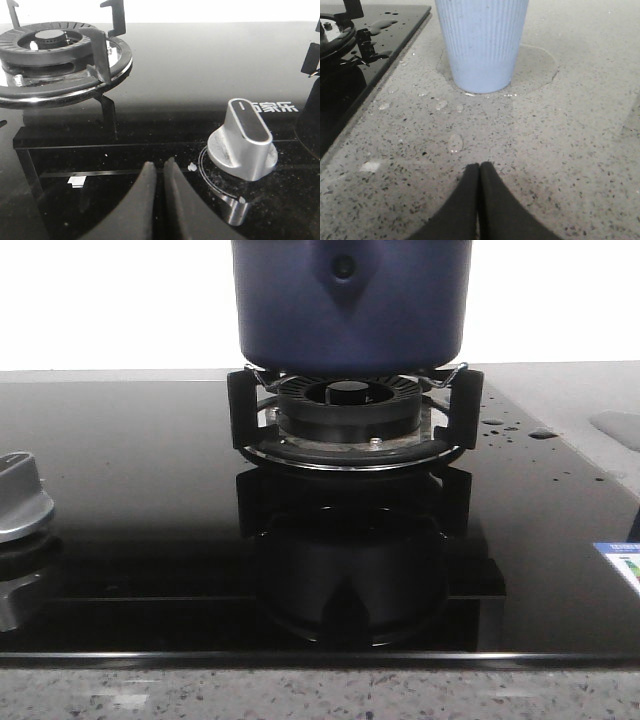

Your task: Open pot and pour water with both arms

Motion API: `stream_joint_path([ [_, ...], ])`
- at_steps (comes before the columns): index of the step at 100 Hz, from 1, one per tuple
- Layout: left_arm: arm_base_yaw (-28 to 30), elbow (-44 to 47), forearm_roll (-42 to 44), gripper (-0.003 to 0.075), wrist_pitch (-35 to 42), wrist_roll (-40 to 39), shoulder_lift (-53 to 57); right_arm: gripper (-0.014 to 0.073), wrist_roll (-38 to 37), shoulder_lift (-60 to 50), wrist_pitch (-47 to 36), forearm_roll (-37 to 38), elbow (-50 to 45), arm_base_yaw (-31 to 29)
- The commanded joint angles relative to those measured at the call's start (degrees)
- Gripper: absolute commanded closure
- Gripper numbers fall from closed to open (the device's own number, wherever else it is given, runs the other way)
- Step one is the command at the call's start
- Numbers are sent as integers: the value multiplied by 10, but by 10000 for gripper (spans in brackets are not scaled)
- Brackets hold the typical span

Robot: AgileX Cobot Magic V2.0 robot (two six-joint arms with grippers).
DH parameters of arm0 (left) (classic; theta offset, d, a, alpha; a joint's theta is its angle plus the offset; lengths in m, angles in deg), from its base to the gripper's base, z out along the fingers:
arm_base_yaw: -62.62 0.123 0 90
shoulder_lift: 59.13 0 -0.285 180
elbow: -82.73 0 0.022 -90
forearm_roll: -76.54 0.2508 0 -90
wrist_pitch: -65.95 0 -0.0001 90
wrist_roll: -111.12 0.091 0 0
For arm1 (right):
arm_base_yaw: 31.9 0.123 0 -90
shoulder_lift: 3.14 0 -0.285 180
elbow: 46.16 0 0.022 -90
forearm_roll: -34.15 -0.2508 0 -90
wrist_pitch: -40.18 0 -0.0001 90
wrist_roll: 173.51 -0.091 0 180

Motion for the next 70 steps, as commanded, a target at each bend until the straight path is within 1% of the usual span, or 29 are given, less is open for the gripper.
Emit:
stream_joint_path([
  [1,2,27,-7,741,28,-5,17,657,3,-13,-11,2,-17,-4],
  [67,2,27,-7,741,28,-5,17,657,3,-12,-12,2,-16,-4],
  [70,2,27,-7,741,28,-5,17,657,3,-12,-18,11,-16,-4],
])
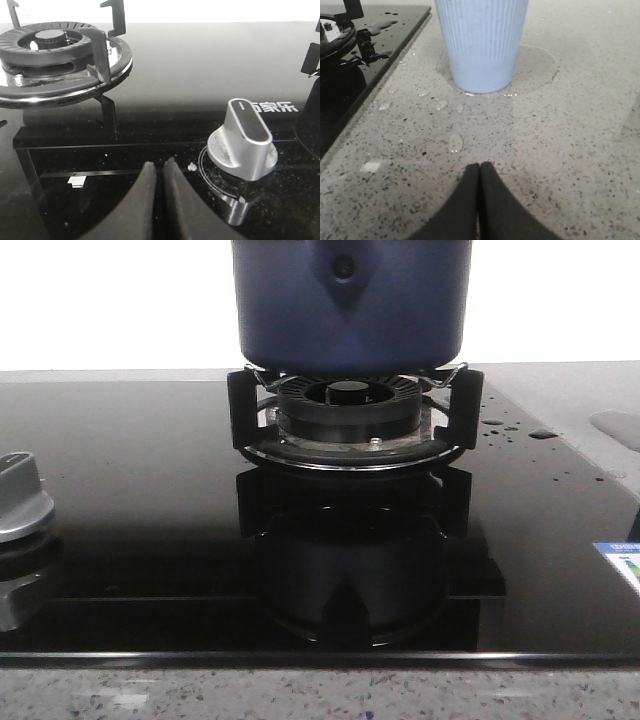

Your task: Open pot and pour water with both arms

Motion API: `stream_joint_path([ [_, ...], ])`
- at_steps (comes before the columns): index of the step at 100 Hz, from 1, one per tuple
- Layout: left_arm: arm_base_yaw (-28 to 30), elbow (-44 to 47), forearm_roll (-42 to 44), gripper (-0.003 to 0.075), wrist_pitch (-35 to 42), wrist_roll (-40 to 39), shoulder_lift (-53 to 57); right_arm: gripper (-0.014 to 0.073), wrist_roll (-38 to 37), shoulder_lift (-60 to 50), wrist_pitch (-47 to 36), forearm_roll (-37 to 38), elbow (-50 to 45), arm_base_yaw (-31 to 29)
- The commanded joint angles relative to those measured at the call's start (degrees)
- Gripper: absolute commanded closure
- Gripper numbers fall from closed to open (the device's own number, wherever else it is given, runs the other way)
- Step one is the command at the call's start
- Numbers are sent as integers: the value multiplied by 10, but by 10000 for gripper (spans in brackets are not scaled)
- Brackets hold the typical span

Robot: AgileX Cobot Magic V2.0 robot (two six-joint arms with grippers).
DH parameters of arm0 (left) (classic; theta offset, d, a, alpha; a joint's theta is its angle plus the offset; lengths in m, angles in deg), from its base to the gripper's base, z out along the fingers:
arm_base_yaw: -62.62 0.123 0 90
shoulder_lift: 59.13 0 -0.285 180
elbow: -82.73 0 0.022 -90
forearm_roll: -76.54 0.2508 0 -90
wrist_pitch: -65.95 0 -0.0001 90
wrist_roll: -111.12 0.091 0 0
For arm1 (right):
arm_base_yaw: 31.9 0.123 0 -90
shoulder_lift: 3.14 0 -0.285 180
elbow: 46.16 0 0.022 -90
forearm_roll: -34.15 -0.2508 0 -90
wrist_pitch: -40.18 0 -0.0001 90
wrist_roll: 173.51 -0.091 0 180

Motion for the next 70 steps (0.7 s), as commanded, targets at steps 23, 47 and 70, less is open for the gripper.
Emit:
stream_joint_path([
  [23,2,27,-7,741,28,-5,17,657,4,-12,-202,80,-16,-4],
  [47,2,27,-45,741,75,-5,17,657,-65,-12,-334,-51,-16,-4],
  [70,2,27,-255,741,227,-5,17,657,-74,-12,-299,-110,-2,-4],
])
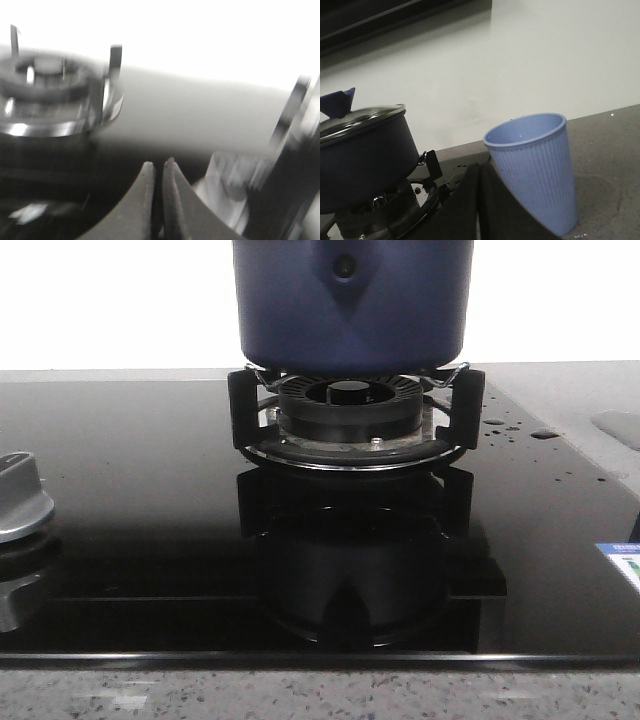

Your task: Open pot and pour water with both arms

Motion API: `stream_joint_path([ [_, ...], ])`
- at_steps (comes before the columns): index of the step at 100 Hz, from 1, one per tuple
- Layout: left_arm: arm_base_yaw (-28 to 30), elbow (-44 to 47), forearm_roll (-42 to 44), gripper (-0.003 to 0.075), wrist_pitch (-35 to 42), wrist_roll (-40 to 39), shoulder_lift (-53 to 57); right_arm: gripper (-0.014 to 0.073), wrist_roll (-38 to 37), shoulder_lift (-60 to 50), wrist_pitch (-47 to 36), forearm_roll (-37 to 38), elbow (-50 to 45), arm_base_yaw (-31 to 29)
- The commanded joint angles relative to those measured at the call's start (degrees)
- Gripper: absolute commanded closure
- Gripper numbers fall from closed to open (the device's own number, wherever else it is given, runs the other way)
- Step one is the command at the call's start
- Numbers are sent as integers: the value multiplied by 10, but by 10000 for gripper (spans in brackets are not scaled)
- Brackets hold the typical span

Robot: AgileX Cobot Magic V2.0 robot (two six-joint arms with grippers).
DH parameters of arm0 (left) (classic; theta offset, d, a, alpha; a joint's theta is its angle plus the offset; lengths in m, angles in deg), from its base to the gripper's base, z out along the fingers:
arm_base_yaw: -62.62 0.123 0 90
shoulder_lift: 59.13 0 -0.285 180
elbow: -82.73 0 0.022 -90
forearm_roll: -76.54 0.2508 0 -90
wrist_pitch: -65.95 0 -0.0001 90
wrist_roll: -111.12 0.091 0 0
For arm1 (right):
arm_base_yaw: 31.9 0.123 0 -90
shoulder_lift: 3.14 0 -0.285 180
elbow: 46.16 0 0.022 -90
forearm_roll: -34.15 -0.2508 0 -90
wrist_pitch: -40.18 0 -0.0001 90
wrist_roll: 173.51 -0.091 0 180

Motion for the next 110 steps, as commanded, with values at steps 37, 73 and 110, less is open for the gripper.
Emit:
stream_joint_path([
  [37,2,-53,-222,741,-20,-5,-6,657,-4,95,267,-66,203,-4],
  [73,2,-244,-295,738,-278,134,-242,664,2,260,618,-169,416,-2],
  [110,-7,-354,-714,738,-526,616,-445,665,293,273,621,-472,427,-2],
])
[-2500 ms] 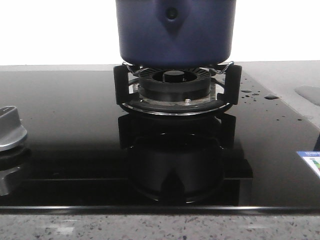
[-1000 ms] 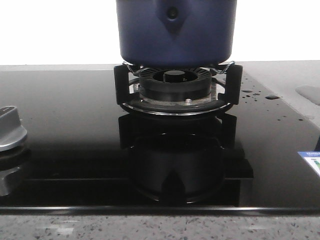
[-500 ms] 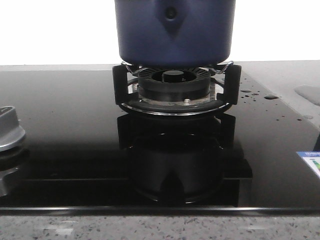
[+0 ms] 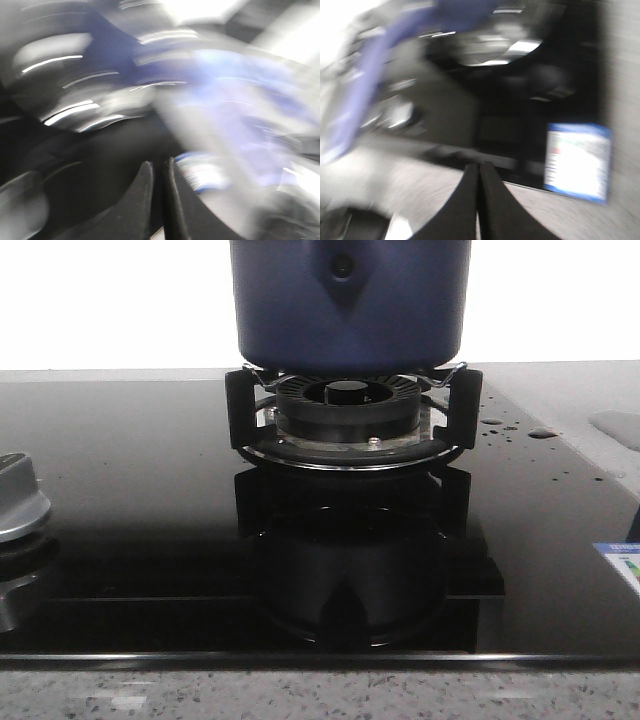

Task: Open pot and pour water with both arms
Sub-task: 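Grasp the blue lid knob with the left gripper and lift the lid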

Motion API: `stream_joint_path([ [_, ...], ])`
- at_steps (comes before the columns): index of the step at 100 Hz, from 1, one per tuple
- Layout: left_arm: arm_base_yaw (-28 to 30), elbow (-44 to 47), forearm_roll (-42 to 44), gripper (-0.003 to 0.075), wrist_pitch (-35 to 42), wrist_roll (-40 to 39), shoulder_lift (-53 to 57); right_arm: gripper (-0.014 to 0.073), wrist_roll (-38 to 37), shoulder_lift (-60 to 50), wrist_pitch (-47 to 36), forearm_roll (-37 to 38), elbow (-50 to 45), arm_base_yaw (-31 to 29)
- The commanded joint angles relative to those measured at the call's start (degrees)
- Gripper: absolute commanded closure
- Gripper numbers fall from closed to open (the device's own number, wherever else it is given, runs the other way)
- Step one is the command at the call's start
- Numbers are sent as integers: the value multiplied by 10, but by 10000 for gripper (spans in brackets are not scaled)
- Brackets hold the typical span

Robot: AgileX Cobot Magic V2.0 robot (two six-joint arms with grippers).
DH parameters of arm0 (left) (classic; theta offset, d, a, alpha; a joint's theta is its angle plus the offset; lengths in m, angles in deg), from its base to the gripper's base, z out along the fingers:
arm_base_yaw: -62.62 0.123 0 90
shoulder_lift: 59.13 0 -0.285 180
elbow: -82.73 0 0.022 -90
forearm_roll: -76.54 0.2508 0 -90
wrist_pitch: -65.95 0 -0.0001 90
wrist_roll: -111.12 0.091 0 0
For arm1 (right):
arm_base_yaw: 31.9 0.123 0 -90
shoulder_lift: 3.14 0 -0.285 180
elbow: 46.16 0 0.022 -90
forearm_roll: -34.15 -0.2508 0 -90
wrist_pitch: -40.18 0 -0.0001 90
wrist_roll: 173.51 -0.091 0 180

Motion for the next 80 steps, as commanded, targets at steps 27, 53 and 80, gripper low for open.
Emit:
stream_joint_path([
  [27,-67,-100,-96,678,-25,328,-120,613,265,11,-136,-90,21,-2],
  [53,-121,-182,-93,274,40,404,-189,86,299,11,-196,-84,50,-2],
  [80,-155,-305,-82,236,67,404,-289,-11,299,10,-224,-79,67,-2],
])
